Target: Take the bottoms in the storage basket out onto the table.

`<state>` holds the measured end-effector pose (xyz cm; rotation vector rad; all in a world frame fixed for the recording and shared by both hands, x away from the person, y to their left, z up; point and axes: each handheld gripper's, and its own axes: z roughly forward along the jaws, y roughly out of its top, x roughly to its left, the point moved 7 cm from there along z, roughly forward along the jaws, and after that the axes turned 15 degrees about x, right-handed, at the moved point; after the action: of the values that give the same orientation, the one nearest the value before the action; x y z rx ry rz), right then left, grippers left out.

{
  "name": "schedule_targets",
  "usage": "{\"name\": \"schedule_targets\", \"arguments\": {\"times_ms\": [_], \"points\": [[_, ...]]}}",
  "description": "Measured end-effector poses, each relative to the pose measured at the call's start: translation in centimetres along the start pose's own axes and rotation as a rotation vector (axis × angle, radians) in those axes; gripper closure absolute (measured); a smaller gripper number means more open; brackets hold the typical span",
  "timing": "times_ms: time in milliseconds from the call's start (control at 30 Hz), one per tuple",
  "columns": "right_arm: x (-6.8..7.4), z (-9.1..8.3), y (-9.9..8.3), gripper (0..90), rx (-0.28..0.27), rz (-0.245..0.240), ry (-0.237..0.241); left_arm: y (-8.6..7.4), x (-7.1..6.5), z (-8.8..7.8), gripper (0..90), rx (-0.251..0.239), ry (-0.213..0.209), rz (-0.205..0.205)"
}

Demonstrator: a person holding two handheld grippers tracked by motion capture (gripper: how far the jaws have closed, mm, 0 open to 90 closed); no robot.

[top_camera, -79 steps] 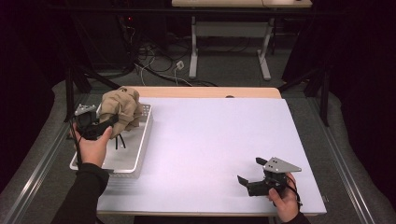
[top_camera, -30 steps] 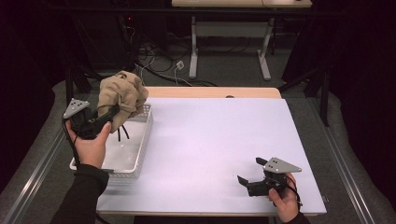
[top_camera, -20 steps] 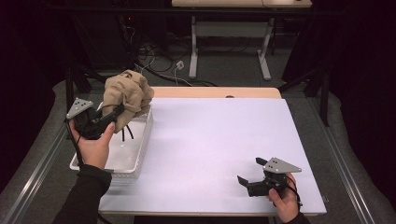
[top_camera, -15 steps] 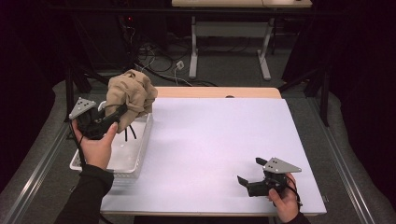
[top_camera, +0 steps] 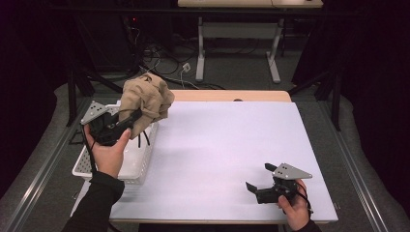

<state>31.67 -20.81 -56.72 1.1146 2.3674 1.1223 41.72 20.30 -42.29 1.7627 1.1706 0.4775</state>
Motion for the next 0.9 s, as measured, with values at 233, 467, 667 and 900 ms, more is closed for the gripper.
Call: {"name": "schedule_targets", "arguments": {"times_ms": [233,467,667,900], "points": [[0.0,0.0,0.0,0.6,-0.001,0.000,0.000,0.0,-1.3,0.4,62.7,0.004,-0.028,0.017],[0.0,0.0,0.0,0.6,-0.003,-0.001,0.000,-0.2,-2.7,0.8,62.7,0.004,-0.061,0.033],[0.1,-0.1,0.0,0.6,0.000,0.000,0.001,-0.3,-3.9,1.2,62.7,0.007,-0.094,0.043],[0.0,-0.1,0.0,0.6,-0.002,0.001,0.001,-0.5,-5.4,1.5,62.6,0.009,-0.127,0.065]]}}
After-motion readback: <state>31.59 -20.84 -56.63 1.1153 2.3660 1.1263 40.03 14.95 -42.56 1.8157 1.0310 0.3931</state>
